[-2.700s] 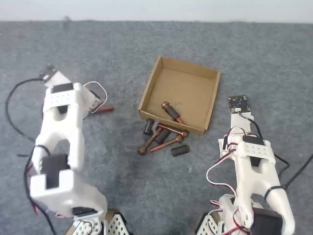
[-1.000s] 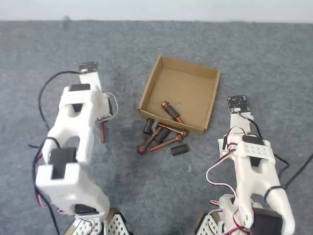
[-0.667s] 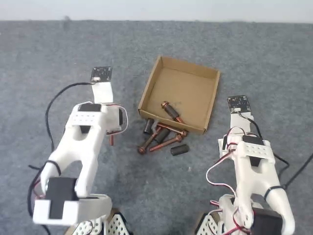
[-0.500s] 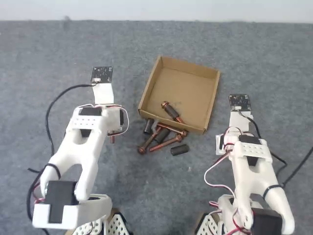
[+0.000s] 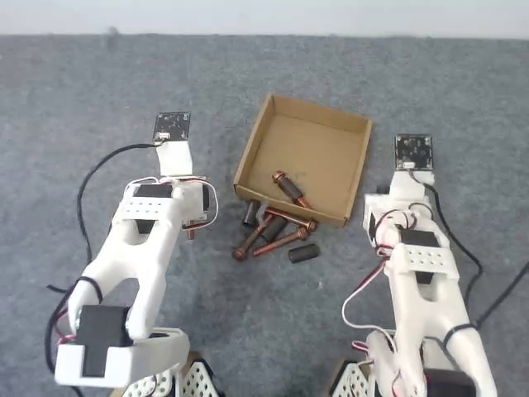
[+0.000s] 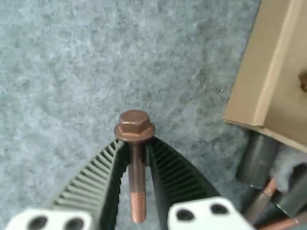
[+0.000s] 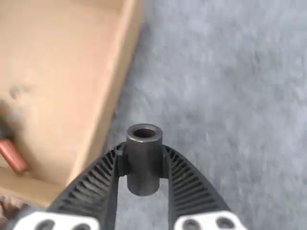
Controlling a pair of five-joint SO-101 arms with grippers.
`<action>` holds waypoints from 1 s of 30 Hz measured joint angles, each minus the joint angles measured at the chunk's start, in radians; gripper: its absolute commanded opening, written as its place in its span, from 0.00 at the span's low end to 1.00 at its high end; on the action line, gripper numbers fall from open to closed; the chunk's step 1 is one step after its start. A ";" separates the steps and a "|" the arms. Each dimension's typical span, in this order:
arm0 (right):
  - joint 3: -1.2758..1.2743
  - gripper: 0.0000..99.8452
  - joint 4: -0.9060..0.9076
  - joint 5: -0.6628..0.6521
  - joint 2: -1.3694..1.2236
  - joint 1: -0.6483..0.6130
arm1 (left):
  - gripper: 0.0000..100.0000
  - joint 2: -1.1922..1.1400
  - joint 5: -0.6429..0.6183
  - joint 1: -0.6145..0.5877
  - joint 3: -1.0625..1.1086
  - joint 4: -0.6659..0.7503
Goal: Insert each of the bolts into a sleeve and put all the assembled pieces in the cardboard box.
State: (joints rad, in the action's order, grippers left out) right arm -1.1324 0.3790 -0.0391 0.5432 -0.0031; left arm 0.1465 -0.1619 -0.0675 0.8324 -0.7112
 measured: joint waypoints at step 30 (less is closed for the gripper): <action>-0.516 0.01 -1.013 0.029 0.264 -0.437 | 0.01 0.000 0.000 0.000 0.000 0.000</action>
State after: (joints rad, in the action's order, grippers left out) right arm -1.6479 -0.6337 -0.0100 0.8071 -0.4404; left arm 0.1465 -0.1619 -0.0675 0.8324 -0.7112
